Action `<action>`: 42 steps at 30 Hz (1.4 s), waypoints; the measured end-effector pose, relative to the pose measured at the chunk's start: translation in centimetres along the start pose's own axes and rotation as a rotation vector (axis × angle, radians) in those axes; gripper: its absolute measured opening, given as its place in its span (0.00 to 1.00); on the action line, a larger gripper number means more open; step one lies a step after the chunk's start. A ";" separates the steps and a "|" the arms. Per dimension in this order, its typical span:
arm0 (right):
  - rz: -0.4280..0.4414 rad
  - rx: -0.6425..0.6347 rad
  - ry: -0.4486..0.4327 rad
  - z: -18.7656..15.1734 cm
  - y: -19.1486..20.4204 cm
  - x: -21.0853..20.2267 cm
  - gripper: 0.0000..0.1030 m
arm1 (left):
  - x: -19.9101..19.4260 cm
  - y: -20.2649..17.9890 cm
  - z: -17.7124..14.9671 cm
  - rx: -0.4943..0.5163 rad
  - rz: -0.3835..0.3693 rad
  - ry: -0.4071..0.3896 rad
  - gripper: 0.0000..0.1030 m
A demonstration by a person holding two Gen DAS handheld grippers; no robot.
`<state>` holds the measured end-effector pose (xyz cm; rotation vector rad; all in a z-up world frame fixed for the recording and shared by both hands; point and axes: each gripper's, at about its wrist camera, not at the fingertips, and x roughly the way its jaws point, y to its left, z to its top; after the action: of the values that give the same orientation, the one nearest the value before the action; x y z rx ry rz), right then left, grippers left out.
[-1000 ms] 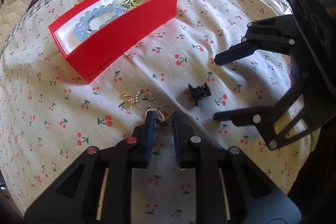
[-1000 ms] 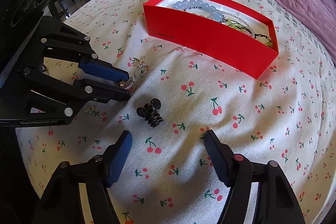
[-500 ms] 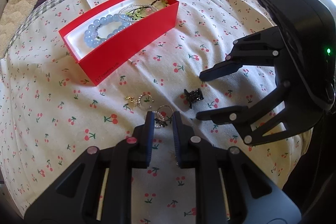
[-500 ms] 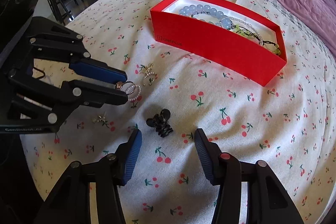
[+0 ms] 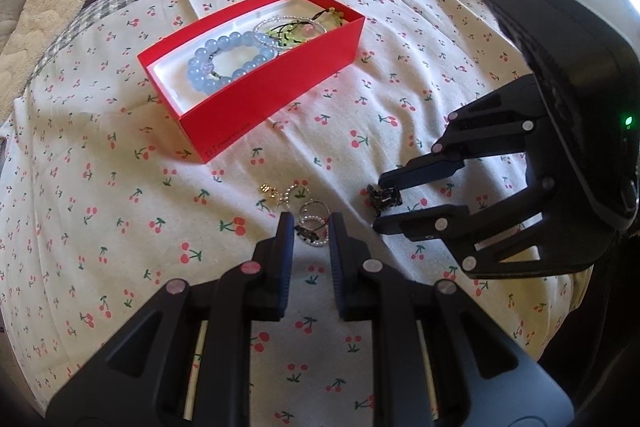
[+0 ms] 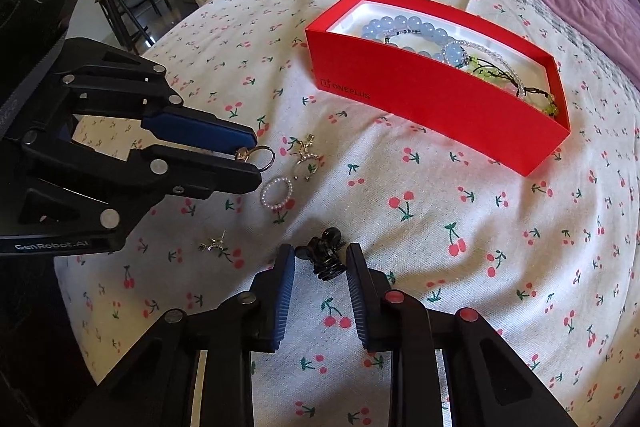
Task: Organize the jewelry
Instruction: 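Close the right tool on the black hair clip while the left tool lifts the earring, then carry the clip and earring into the red box and open both tools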
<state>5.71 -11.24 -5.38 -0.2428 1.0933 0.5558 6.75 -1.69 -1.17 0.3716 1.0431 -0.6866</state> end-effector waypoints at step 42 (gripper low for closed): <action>-0.086 0.326 -0.282 5.3 -6.9 -8.0 0.26 | -2.1 3.6 5.3 -0.300 0.116 -0.232 0.18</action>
<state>10.78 -17.10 3.50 0.0722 0.8778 0.3159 12.02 -1.39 3.03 0.0878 0.8796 -0.4478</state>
